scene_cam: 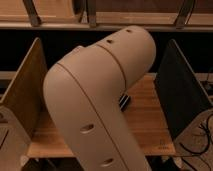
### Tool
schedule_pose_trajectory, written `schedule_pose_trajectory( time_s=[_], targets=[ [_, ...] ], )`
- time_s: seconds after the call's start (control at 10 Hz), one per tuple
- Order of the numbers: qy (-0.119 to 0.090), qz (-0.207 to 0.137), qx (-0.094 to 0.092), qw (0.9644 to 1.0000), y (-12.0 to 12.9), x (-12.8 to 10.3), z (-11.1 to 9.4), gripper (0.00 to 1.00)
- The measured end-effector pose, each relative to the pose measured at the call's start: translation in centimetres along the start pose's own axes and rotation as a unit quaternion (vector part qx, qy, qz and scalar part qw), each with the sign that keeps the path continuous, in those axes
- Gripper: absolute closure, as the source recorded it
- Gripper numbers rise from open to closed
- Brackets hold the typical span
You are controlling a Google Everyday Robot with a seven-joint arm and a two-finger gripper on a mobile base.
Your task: Wipe the white sponge on the table
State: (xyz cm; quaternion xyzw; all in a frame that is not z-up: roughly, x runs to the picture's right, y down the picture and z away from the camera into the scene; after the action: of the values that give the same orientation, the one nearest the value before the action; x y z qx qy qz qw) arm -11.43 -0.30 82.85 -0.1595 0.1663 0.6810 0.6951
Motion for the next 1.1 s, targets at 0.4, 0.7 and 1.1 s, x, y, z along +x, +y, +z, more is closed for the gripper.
schedule_pose_trajectory(
  time_s=[0.4,0.7,1.1],
  targets=[
    [-0.077,0.028,-0.072,0.994,-0.3,-2.8,-2.2,0.2],
    [-0.106,0.051,-0.126,0.985,-1.3,-3.4,-1.5,0.2],
    [-0.068,0.004,-0.131,0.9891,0.9,-2.0,3.1,0.2]
  ],
)
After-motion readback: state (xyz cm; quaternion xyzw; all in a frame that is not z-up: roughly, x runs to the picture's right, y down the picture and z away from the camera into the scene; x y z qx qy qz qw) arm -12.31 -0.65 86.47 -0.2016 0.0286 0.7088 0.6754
